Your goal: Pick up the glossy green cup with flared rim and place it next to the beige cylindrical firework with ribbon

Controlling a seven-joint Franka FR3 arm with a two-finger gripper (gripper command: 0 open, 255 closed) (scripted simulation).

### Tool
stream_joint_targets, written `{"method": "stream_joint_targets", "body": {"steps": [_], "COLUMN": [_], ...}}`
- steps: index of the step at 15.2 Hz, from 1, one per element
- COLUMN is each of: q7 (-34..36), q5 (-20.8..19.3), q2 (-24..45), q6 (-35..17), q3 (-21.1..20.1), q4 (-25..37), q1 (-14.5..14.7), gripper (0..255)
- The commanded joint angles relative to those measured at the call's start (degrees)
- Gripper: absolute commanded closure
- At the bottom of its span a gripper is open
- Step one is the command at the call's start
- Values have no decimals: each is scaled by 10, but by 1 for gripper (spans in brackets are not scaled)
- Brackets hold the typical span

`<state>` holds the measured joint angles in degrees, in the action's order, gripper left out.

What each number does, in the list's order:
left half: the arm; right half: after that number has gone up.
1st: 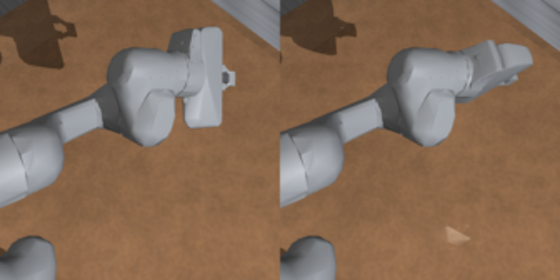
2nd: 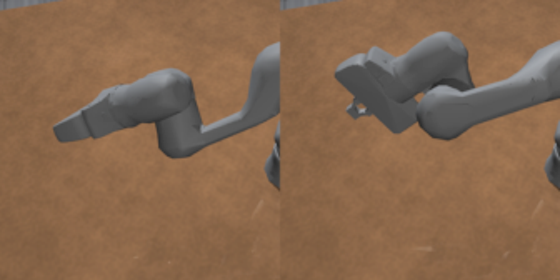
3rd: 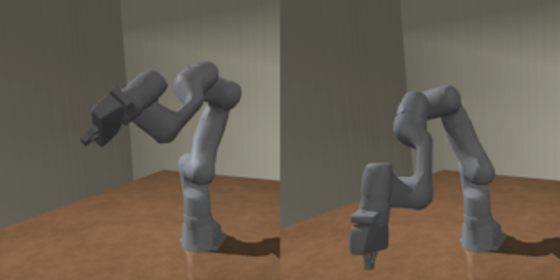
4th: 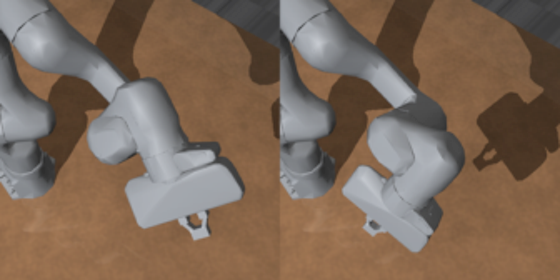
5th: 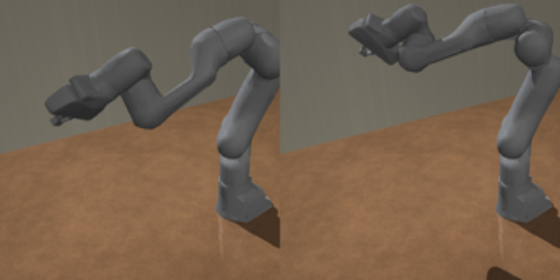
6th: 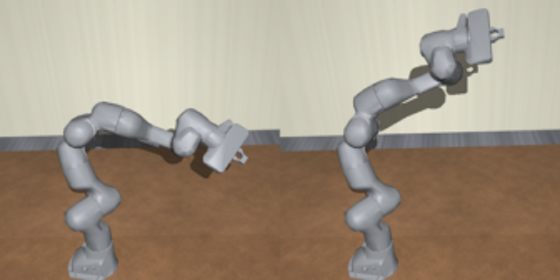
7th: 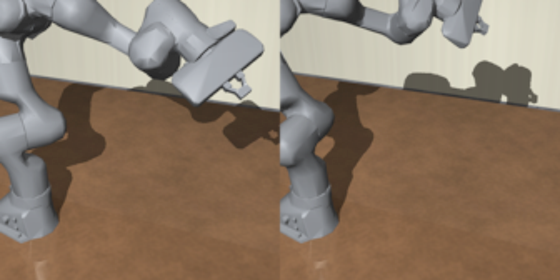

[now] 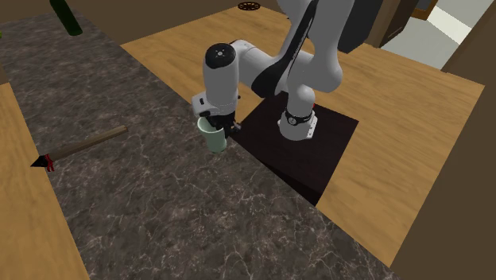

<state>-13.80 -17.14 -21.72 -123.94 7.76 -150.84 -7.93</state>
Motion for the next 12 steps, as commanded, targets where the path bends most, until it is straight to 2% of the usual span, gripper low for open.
{"method": "stream_joint_targets", "body": {"steps": [1, 12], "q7": [-3, -21], "q5": [2, 15], "q2": [-7, -51], "q6": [13, 108], "q3": [-1, -7], "q4": [5, 58], "q1": [0, 4], "gripper": [255, 255]}}
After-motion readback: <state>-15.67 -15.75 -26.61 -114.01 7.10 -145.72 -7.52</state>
